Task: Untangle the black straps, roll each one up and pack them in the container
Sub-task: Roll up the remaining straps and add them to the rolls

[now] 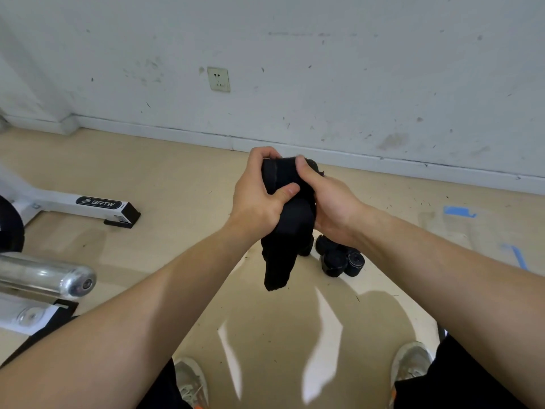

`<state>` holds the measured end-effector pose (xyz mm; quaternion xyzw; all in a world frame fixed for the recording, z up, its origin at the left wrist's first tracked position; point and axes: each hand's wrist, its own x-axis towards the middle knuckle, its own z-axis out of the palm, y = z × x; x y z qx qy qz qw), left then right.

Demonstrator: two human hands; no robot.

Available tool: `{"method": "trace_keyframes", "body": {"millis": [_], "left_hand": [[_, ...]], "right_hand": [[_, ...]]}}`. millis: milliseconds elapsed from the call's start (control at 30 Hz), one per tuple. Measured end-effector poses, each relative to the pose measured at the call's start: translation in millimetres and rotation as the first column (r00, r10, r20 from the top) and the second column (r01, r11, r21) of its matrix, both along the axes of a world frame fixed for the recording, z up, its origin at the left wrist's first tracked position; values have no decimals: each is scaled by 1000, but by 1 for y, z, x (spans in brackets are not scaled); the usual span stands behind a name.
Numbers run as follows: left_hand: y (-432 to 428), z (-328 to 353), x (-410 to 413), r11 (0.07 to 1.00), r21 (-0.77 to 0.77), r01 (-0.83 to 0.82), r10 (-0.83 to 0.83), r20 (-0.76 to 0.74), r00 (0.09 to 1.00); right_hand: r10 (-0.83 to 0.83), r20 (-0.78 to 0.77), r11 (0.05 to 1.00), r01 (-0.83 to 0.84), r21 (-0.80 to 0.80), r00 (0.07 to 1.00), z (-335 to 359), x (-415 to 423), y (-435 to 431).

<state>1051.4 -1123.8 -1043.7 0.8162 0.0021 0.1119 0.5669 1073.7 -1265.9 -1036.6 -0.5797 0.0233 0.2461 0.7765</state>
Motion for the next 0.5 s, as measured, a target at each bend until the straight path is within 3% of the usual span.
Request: {"method": "trace_keyframes", "body": {"millis": [233,400,500], "left_hand": [[5,2,7,1000,5,7,-6,-131,991],[5,1,6,982,-170,-86,11,-401,916],[2,-1,5,967,-252,-43,-93,-504,859]], "right_hand": [[-41,-1,999,41,-7,999,-7,6,1],[-69,20,996,70,-64,997,-12,9,2],[-113,27,985,116,-126,993,-14,8,3]]}}
